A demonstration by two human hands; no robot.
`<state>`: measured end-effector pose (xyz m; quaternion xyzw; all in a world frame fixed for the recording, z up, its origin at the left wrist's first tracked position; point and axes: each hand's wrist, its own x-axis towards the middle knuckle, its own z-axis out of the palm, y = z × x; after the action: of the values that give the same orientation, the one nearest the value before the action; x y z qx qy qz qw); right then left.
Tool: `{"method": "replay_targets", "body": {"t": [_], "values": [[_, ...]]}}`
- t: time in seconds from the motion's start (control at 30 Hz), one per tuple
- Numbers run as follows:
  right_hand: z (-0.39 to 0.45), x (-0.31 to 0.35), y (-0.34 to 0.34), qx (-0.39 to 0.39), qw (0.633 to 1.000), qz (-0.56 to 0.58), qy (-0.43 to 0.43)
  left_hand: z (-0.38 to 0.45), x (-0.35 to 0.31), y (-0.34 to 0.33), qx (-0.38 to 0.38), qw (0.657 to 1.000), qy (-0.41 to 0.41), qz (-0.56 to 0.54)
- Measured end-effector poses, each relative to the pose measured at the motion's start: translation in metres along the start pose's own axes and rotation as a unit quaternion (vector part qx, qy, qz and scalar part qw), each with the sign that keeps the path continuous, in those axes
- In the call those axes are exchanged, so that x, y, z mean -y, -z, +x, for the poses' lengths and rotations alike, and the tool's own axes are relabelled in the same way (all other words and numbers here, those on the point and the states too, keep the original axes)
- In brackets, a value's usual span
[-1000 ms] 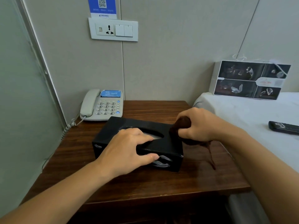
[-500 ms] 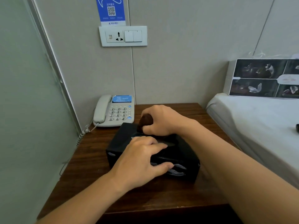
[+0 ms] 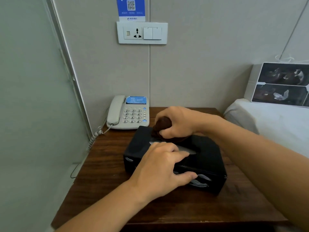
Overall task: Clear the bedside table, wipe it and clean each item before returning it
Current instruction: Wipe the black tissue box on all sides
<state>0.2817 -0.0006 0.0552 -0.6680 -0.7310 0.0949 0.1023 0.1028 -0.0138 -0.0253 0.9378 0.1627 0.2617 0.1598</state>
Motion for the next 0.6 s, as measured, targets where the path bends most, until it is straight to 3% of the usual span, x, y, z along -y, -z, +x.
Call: {"method": "replay_targets", "body": {"t": [0.23, 0.4, 0.6], "values": [[0.029, 0.015, -0.006, 0.008, 0.999, 0.016, 0.032, -0.001, -0.001, 0.000, -0.002, 1.000, 0.008, 0.021], [-0.025, -0.017, 0.021, 0.053, 0.997, -0.041, -0.050, 0.000, 0.002, -0.001, -0.001, 1.000, 0.003, 0.028], [-0.103, -0.043, 0.021, -0.018, 0.987, -0.031, -0.158, 0.002, 0.000, 0.003, 0.014, 0.999, 0.009, 0.048]]}}
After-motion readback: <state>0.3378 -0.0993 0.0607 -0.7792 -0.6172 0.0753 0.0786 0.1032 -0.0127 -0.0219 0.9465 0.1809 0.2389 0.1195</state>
